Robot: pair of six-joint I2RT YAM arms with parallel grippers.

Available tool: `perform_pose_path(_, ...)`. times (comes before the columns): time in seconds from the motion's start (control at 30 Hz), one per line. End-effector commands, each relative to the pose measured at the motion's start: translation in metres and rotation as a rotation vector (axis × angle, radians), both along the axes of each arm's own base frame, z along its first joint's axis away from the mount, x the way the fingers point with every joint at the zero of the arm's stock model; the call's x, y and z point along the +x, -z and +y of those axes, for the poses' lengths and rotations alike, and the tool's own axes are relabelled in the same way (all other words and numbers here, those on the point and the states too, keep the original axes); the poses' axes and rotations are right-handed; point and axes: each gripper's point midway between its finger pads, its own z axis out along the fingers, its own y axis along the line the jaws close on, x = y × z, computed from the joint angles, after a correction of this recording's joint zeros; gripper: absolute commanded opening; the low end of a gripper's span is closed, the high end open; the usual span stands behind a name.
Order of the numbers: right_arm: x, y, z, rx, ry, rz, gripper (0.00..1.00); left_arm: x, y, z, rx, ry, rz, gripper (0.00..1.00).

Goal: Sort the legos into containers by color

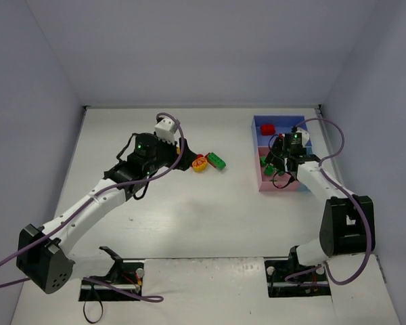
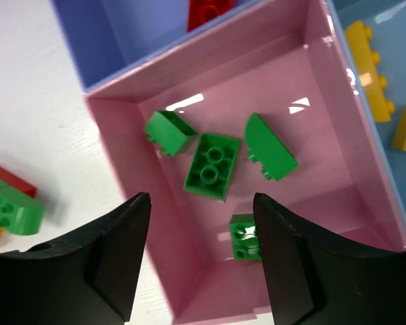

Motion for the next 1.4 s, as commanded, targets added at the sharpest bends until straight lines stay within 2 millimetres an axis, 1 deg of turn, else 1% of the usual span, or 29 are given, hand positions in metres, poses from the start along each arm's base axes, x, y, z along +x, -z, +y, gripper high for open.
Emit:
perform_pose_path(0.0, 0.026, -0.049, 0.016, 0.049, -0.068, -0.14, 0.59, -0.013, -0.025, -0.009, 0.073, 0.177, -0.167, 0.0)
perform_pose_path(0.03, 0.026, -0.055, 0.021, 0.058, -0.098, -0.154, 0.64, -0.016, -0.025, -0.011, 0.081, 0.2, -0.18, 0.0)
perform_pose_path(0.07, 0.026, -0.061, 0.024, 0.063, -0.114, -0.167, 0.66, -0.018, -0.023, -0.013, 0.09, 0.22, -0.187, 0.0)
perform_pose_path(0.1, 0.026, -0.073, 0.032, 0.08, -0.142, -0.196, 0.67, -0.022, -0.021, -0.016, 0.114, 0.267, -0.21, 0.0)
perform_pose_path(0.13, 0.025, -0.08, 0.038, 0.1, -0.174, -0.211, 0.67, -0.021, -0.028, -0.02, 0.111, 0.285, -0.256, 0.0)
perform_pose_path(0.17, 0.021, -0.088, 0.055, 0.149, -0.252, -0.226, 0.67, -0.023, -0.028, -0.021, 0.122, 0.302, -0.274, 0.0)
perform_pose_path(0.23, 0.017, -0.117, 0.086, 0.21, -0.393, -0.291, 0.67, -0.026, -0.028, -0.024, 0.168, 0.351, -0.331, 0.0)
perform_pose_path(0.27, 0.01, -0.128, 0.105, 0.254, -0.482, -0.307, 0.67, -0.027, -0.029, -0.025, 0.182, 0.366, -0.355, 0.0)
perform_pose_path(0.3, 0.0, -0.14, 0.129, 0.275, -0.564, -0.327, 0.67, -0.026, -0.029, -0.024, 0.213, 0.383, -0.385, 0.0)
perform_pose_path(0.33, -0.004, -0.156, 0.144, 0.293, -0.622, -0.358, 0.67, -0.028, -0.029, -0.026, 0.221, 0.404, -0.402, 0.0)
perform_pose_path(0.4, -0.024, -0.172, 0.18, 0.361, -0.761, -0.367, 0.67, -0.029, -0.032, -0.027, 0.25, 0.432, -0.454, 0.02)
perform_pose_path(0.43, -0.028, -0.186, 0.191, 0.39, -0.806, -0.387, 0.67, -0.029, -0.034, -0.028, 0.251, 0.436, -0.478, 0.02)
perform_pose_path(0.5, -0.04, -0.196, 0.211, 0.449, -0.87, -0.383, 0.67, -0.029, -0.038, -0.029, 0.258, 0.444, -0.515, 0.02)
perform_pose_path(0.53, -0.047, -0.204, 0.223, 0.463, -0.906, -0.393, 0.67, -0.03, -0.041, -0.031, 0.256, 0.447, -0.532, 0.02)
perform_pose_path(0.63, -0.06, -0.212, 0.245, 0.505, -0.973, -0.384, 0.67, -0.032, -0.046, -0.033, 0.262, 0.462, -0.563, 0.02)
perform_pose_path(0.7, -0.063, -0.217, 0.255, 0.529, -0.989, -0.385, 0.68, -0.034, -0.048, -0.037, 0.265, 0.472, -0.58, 0.02)
perform_pose_path(0.77, -0.073, -0.219, 0.267, 0.547, -1.027, -0.381, 0.68, -0.035, -0.051, -0.038, 0.268, 0.477, -0.596, 0.02)
perform_pose_path(0.83, -0.074, -0.217, 0.274, 0.55, -1.034, -0.373, 0.68, -0.038, -0.052, -0.04, 0.269, 0.48, -0.604, 0.02)
perform_pose_path(0.87, -0.078, -0.214, 0.281, 0.555, -1.051, -0.361, 0.68, -0.038, -0.053, -0.04, 0.272, 0.48, -0.609, 0.02)
perform_pose_path(0.93, -0.08, -0.213, 0.288, 0.555, -1.059, -0.362, 0.68, -0.039, -0.055, -0.042, 0.274, 0.48, -0.617, 0.02)
perform_pose_path(0.97, -0.079, -0.209, 0.29, 0.55, -1.055, -0.353, 0.68, -0.04, -0.057, -0.042, 0.273, 0.478, -0.625, 0.02)
perform_pose_path(1.1, -0.082, -0.204, 0.298, 0.548, -1.066, -0.339, 0.68, -0.044, -0.063, -0.043, 0.262, 0.478, -0.641, 0.02)
perform_pose_path(1.2, -0.084, -0.205, 0.302, 0.543, -1.074, -0.345, 0.65, -0.047, -0.063, -0.045, 0.257, 0.484, -0.639, 0.02)
perform_pose_path(1.23, -0.084, -0.205, 0.303, 0.54, -1.077, -0.347, 0.63, -0.048, -0.06, -0.047, 0.256, 0.49, -0.634, 0.02)
perform_pose_path(1.27, -0.084, -0.205, 0.303, 0.539, -1.078, -0.347, 0.56, -0.049, -0.059, -0.048, 0.255, 0.492, -0.632, 0.02)
perform_pose_path(1.33, -0.084, -0.203, 0.304, 0.535, -1.079, -0.346, 0.47, -0.05, -0.058, -0.05, 0.252, 0.496, -0.631, 0.02)
perform_pose_path(1.37, -0.084, -0.203, 0.304, 0.531, -1.078, -0.348, 0.35, -0.051, -0.057, -0.05, 0.251, 0.498, -0.626, 0.02)
